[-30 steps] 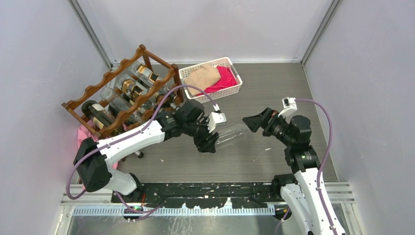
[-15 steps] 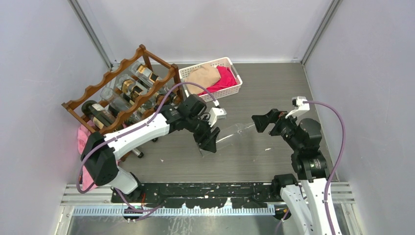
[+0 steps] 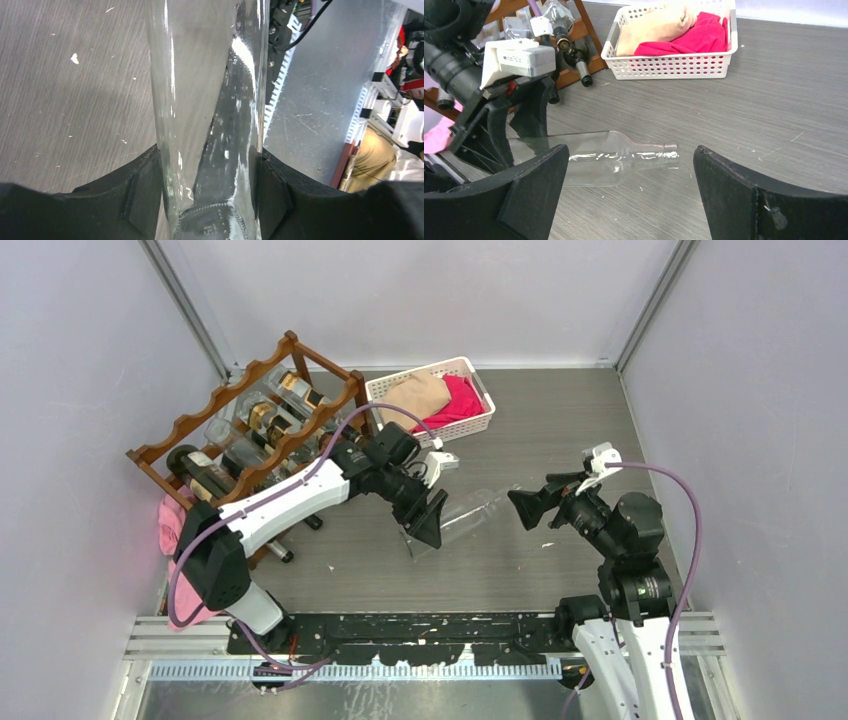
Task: Put the wine bottle on the wine rack
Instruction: Pick up the wine bottle from the center of the board.
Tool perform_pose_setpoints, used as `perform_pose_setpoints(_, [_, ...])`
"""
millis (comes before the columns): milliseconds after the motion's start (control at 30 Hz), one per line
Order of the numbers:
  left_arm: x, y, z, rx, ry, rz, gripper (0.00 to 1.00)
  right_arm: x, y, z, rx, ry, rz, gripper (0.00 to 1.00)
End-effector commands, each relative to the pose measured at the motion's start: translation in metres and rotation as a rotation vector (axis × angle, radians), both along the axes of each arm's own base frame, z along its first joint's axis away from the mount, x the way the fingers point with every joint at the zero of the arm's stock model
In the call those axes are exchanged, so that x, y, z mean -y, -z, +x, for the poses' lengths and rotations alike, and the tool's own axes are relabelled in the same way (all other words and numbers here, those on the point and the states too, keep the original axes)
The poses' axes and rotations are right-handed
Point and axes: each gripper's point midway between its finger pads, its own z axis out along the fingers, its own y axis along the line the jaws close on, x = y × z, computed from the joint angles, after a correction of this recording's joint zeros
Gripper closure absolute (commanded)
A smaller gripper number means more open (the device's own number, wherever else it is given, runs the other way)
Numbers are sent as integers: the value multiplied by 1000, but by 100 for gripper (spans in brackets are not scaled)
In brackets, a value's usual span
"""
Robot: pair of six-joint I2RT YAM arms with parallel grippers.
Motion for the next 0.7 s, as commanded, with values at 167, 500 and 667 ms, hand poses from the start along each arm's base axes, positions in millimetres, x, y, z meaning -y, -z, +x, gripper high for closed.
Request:
perform_pose_setpoints(167, [1, -55, -18, -134, 63, -107, 100, -9, -26, -18, 269, -146, -202, 0])
perform_pose_setpoints(500, [-29, -55, -50, -224, 78, -69, 100, -43, -19, -42, 425, -469, -335, 0])
perform_pose_setpoints(667, [-31, -53, -52, -232, 78, -69, 100, -52, 0, -50, 414, -575, -413, 0])
